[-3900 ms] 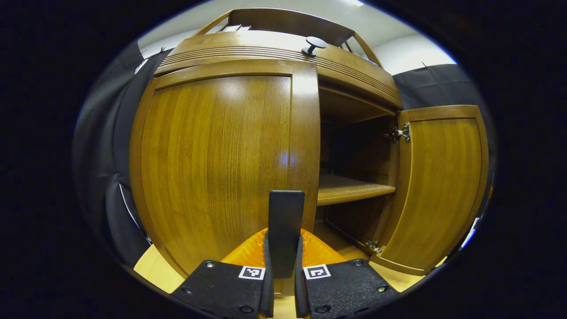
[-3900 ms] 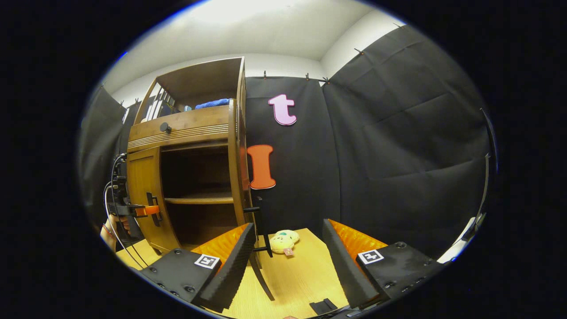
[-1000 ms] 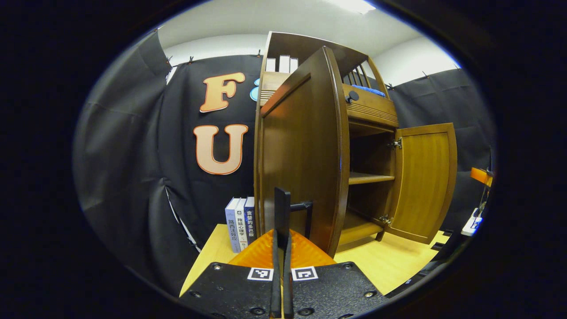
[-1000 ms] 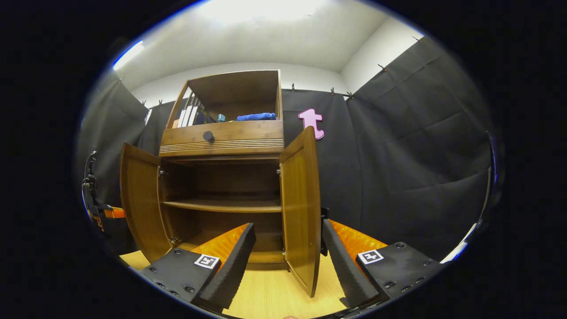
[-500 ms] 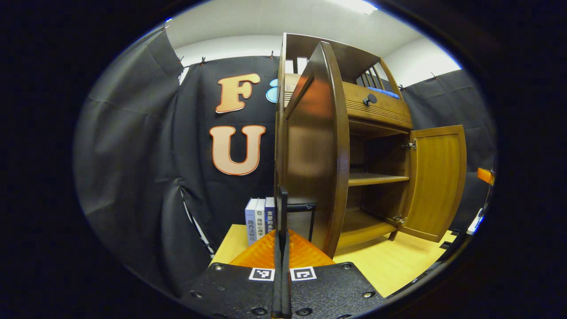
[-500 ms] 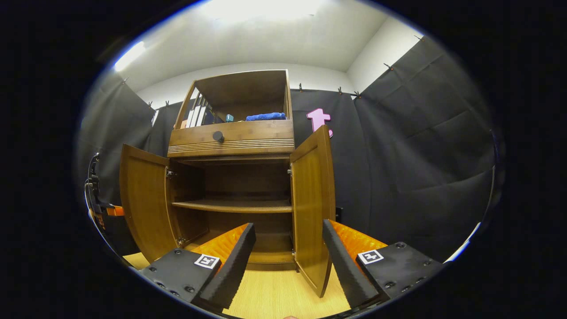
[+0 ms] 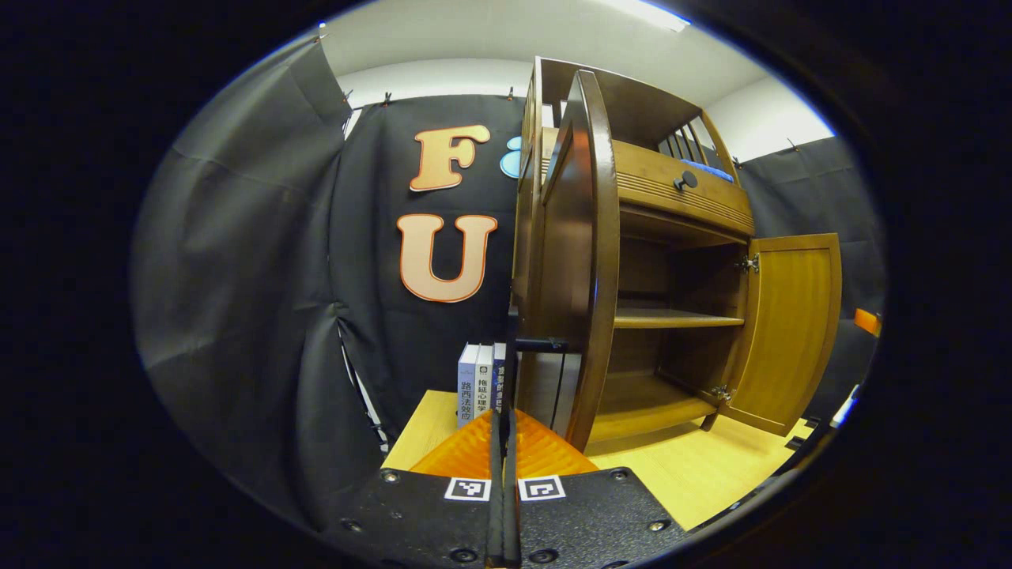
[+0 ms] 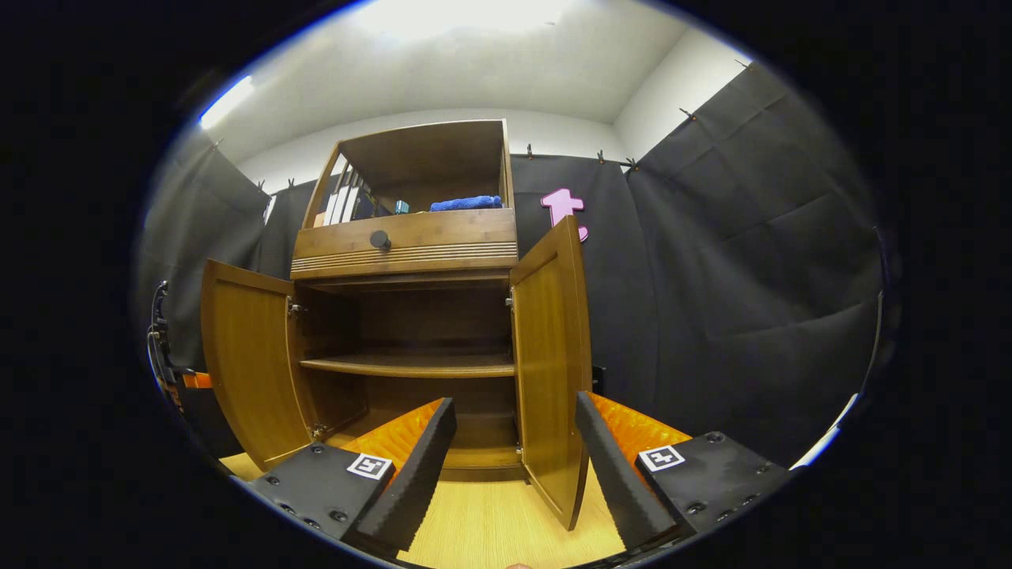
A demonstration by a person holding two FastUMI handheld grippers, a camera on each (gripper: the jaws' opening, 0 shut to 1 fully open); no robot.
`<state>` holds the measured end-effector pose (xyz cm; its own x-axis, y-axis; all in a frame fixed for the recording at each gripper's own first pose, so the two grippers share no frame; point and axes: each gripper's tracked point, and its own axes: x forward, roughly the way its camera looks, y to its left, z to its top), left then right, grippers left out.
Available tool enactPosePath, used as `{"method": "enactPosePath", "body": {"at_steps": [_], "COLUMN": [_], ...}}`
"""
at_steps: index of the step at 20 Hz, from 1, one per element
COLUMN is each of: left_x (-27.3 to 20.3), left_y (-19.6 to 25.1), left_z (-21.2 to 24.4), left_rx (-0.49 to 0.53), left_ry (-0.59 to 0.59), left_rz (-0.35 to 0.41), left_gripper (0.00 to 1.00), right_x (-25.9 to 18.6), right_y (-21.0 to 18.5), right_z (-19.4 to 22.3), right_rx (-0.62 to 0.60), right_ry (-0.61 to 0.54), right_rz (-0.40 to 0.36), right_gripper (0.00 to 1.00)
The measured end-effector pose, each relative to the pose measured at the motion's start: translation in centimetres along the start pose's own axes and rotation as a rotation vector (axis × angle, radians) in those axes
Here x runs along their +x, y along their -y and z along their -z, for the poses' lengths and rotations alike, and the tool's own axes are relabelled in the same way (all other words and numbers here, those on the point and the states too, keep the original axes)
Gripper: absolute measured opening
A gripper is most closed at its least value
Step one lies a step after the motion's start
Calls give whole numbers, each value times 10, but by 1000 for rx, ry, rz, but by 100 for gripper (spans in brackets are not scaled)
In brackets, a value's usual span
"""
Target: Open the right door of the double-door shoe cabinet with the right hand, and open the left door with the left hand.
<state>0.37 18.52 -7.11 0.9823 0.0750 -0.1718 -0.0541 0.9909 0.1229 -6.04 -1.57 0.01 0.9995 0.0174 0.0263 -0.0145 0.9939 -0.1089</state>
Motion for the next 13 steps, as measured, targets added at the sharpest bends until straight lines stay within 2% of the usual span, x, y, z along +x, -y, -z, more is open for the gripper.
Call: {"method": "enactPosePath", "body": {"at_steps": [6,9,10,12,13], "left_x": [-39,-52,-56,-57,-56], "left_y": [-7,-13,-12,0,8], "left_z": [-7,-21,-26,-34,-40], "left_rx": [7,26,21,-5,-13], "left_ry": [10,20,26,46,59], "left_rz": [-37,-95,-111,-103,-93], "left_gripper": [0,0,0,0,0], "right_x": [9,17,20,24,25], "right_y": [3,9,10,12,13], "right_z": [2,5,5,6,7], "right_rx": [-11,-20,-21,-28,-33], "right_ry": [-12,-33,-40,-54,-61], "right_rz": [8,16,18,20,21], "right_gripper": [89,89,98,98,89]}}
